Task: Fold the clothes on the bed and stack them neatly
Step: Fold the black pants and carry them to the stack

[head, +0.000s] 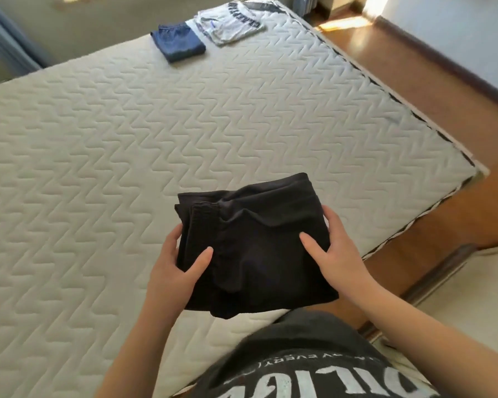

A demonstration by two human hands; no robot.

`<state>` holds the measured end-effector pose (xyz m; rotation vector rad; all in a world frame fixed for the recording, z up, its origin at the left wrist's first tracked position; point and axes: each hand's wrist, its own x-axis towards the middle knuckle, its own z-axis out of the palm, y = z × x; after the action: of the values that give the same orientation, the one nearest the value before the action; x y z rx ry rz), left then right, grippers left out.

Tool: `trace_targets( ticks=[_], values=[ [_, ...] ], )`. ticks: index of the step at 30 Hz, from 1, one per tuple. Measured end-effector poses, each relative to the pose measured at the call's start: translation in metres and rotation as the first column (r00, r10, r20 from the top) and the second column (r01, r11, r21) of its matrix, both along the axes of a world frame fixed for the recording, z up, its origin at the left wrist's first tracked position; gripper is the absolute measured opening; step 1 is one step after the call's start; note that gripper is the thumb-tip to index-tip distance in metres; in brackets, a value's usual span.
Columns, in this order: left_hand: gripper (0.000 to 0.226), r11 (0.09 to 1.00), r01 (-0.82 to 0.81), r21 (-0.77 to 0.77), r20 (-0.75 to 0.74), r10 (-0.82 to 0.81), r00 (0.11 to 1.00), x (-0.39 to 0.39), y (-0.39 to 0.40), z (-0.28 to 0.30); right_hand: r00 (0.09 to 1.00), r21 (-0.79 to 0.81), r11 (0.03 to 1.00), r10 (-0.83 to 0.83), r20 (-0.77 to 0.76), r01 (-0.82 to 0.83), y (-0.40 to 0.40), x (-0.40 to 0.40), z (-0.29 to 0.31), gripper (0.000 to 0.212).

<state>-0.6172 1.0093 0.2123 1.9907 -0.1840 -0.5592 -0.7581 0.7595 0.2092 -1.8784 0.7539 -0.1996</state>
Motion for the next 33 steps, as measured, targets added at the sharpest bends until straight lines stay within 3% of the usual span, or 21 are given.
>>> trace_targets(
  ticks=[7,16,26,33],
  values=[
    [0.055,0.966,0.257,-0.030,0.015,-0.257,0.966,0.006,-0.024,0.005,0.965,-0.034,0.966,-0.258,-0.045,0.257,0.021,-0.050,0.006,0.065],
    [0.056,0.836,0.548,-0.039,0.034,-0.547,0.836,-0.008,-0.079,0.004,0.833,-0.069,0.836,-0.549,-0.069,0.545,0.032,-0.118,0.002,0.064],
    [0.055,0.671,0.741,-0.026,0.074,-0.738,0.671,-0.056,-0.195,0.014,0.661,-0.087,0.661,-0.749,-0.039,0.745,-0.020,-0.187,0.002,0.061],
    [0.056,0.644,0.765,-0.017,0.069,-0.763,0.643,-0.085,-0.275,0.013,0.611,-0.070,0.611,-0.791,-0.025,0.788,-0.081,-0.216,0.003,0.060]
  ],
)
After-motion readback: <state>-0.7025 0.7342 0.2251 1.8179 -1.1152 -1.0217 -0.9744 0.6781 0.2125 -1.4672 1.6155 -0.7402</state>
